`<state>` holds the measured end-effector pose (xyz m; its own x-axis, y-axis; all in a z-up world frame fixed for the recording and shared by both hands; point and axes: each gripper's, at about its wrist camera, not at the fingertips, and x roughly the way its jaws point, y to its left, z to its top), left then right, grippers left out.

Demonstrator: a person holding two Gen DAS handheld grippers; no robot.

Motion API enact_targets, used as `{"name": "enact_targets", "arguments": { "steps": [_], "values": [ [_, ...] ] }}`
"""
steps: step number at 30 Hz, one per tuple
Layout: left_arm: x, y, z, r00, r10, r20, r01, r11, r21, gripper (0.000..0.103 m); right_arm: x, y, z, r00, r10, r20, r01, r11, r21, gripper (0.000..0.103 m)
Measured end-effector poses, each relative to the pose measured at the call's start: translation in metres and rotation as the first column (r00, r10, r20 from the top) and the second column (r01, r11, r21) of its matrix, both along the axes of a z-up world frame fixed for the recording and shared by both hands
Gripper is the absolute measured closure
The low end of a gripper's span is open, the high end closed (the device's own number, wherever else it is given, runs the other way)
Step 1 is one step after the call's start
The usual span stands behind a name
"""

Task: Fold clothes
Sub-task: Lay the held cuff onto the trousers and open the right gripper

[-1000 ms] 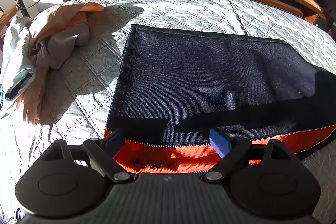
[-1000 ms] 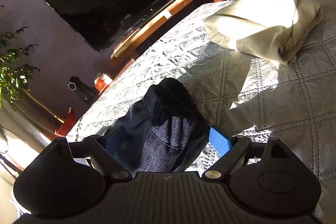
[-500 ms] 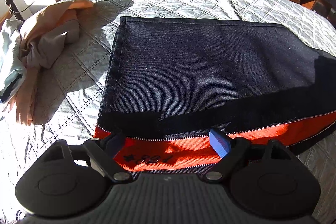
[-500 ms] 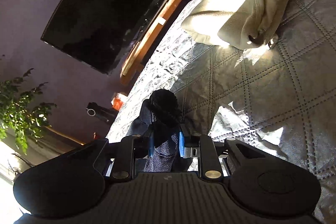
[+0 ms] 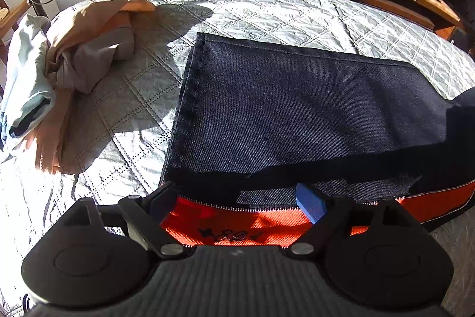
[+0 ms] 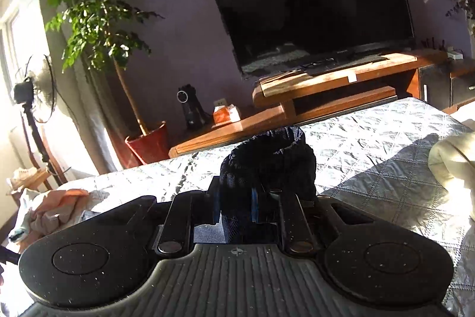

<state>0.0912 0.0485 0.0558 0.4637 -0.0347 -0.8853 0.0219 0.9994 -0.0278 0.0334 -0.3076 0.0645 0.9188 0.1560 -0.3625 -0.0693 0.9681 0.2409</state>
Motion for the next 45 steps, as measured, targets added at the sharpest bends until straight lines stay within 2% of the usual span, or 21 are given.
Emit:
{"name": "enact_targets", "arguments": {
  "steps": [5,9,12,15,17,19,20,22,23,25,27,28,29,33,37,39,40,41,42,43,45],
  "values": [
    [0.001,0.013,0.007,0.999,0.033,0.013,-0.032,0.999,-0.03,0.017,0.009,0.076,-0.003,0.987,0.154,-0.053,-0.159,0.981,-0.109,0.08],
    [0.002,0.026,0.011,0.998,0.064,0.019,-0.063,0.997,-0.047,0.017,0.008,0.136,-0.014,0.963,0.249,-0.106,-0.266,0.946,-0.187,0.08],
    [0.003,0.037,0.012,0.996,0.09,0.019,-0.089,0.994,-0.056,0.017,0.008,0.166,-0.029,0.949,0.285,-0.138,-0.311,0.916,-0.251,0.08],
    [0.004,0.046,0.014,0.993,0.113,0.02,-0.112,0.991,-0.071,0.017,0.017,0.178,-0.05,0.928,0.282,-0.242,-0.346,0.893,-0.288,0.079],
    [0.004,0.051,0.015,0.992,0.124,0.021,-0.122,0.989,-0.081,0.017,0.024,0.176,-0.062,0.908,0.291,-0.301,-0.367,0.899,-0.238,0.068],
    [0.005,0.055,0.016,0.991,0.13,0.021,-0.128,0.987,-0.093,0.017,0.021,0.176,-0.055,0.903,0.311,-0.297,-0.376,0.906,-0.196,0.061],
    [0.005,0.056,0.016,0.991,0.132,0.021,-0.13,0.987,-0.098,0.017,0.019,0.176,-0.05,0.897,0.326,-0.297,-0.389,0.903,-0.183,0.052],
    [0.004,0.058,0.017,0.991,0.136,0.021,-0.133,0.986,-0.104,0.017,0.011,0.174,-0.038,0.89,0.373,-0.263,-0.418,0.897,-0.141,0.041],
    [0.004,0.059,0.018,0.99,0.138,0.022,-0.135,0.985,-0.106,0.017,0.007,0.171,-0.03,0.898,0.38,-0.224,-0.411,0.905,-0.111,0.04],
    [0.003,0.061,0.019,0.989,0.144,0.023,-0.141,0.984,-0.112,0.017,0.006,0.16,-0.02,0.935,0.314,-0.167,-0.329,0.942,-0.07,0.042],
    [0.003,0.062,0.019,0.989,0.148,0.022,-0.145,0.983,-0.113,0.017,0.017,0.149,-0.021,0.958,0.218,-0.186,-0.229,0.972,-0.041,0.063],
    [0.003,0.063,0.019,0.989,0.15,0.021,-0.146,0.983,-0.112,0.017,0.025,0.147,-0.025,0.961,0.177,-0.214,-0.193,0.979,-0.057,0.079],
    [0.003,0.063,0.019,0.988,0.151,0.02,-0.147,0.983,-0.111,0.017,0.034,0.145,-0.03,0.961,0.137,-0.242,-0.16,0.984,-0.076,0.082],
    [0.003,0.064,0.019,0.988,0.151,0.018,-0.148,0.983,-0.113,0.017,0.056,0.146,-0.062,0.921,0.147,-0.36,-0.192,0.977,-0.091,0.083],
    [0.004,0.064,0.019,0.988,0.151,0.017,-0.148,0.982,-0.115,0.016,0.05,0.157,-0.062,0.925,0.148,-0.351,-0.224,0.956,-0.188,0.081],
    [0.004,0.064,0.018,0.988,0.152,0.016,-0.15,0.982,-0.115,0.016,0.043,0.157,-0.051,0.94,0.139,-0.312,-0.198,0.966,-0.166,0.078],
    [0.004,0.063,0.018,0.988,0.152,0.016,-0.149,0.982,-0.115,0.016,0.04,0.157,-0.045,0.947,0.135,-0.291,-0.185,0.971,-0.153,0.072],
    [0.004,0.063,0.018,0.988,0.151,0.016,-0.148,0.982,-0.114,0.016,0.035,0.16,-0.042,0.949,0.135,-0.284,-0.184,0.971,-0.153,0.052],
    [0.005,0.063,0.018,0.988,0.151,0.015,-0.148,0.983,-0.113,0.016,0.03,0.162,-0.039,0.951,0.135,-0.279,-0.184,0.971,-0.155,0.038],
    [0.005,0.062,0.018,0.989,0.15,0.015,-0.148,0.983,-0.112,0.016,0.026,0.166,-0.039,0.945,0.156,-0.287,-0.205,0.967,-0.15,0.015],
    [0.004,0.062,0.018,0.989,0.149,0.014,-0.146,0.983,-0.113,0.016,0.013,0.178,-0.044,0.928,0.216,-0.305,-0.275,0.948,-0.164,0.016]
  ]
}}
